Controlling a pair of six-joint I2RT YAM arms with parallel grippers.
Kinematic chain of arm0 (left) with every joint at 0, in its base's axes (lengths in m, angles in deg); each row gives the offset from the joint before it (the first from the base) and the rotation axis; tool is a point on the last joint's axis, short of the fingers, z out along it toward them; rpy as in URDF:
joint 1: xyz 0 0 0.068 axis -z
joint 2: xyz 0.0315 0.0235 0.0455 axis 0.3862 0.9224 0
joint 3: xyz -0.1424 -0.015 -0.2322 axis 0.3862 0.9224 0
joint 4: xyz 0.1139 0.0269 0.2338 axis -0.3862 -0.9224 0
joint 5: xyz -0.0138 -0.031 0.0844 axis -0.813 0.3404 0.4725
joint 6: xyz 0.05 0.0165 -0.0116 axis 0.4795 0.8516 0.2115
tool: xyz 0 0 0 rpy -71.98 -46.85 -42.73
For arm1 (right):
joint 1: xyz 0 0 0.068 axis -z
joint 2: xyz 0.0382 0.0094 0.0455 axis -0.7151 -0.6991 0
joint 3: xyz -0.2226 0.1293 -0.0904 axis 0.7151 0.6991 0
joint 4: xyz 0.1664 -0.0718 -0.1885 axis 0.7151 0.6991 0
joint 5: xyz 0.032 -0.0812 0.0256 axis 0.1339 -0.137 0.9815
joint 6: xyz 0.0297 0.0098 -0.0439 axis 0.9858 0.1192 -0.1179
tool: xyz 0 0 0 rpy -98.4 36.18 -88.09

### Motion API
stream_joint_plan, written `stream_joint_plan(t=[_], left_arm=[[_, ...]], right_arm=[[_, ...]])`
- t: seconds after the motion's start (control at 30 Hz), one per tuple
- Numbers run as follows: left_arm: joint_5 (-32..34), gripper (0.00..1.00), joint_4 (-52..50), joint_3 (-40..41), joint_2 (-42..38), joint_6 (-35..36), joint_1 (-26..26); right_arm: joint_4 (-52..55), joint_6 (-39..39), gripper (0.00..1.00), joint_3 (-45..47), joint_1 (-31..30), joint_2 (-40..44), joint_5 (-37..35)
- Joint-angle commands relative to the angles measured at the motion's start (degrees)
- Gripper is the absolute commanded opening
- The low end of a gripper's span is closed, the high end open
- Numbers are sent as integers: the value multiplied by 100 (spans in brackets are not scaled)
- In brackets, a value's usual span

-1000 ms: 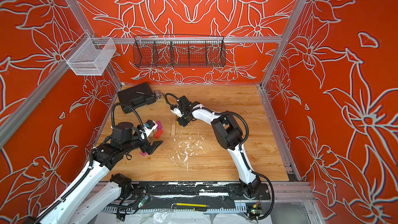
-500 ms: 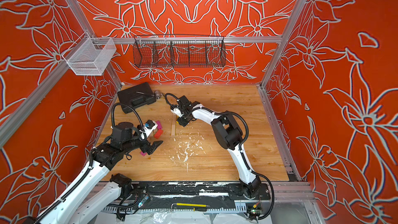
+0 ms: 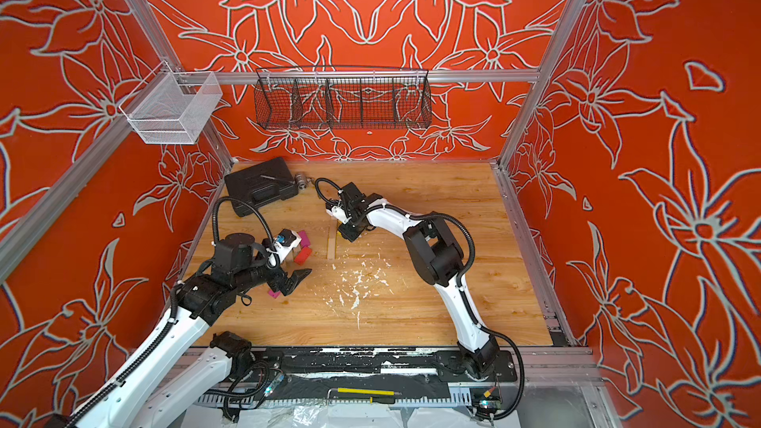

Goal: Assemble the letter k with building blocks
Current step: Assemble the building block at the center of the board.

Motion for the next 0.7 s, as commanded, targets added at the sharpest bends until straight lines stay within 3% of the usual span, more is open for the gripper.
stream_joint_plan(t=[0.0, 0.67], left_arm=[[-74, 97, -5, -76, -53, 80, -52], [-66, 97, -5, -76, -70, 79, -53]], right_arm=[[82, 25, 34, -168, 40, -160, 2], [55, 63, 32, -238, 43, -219, 6]])
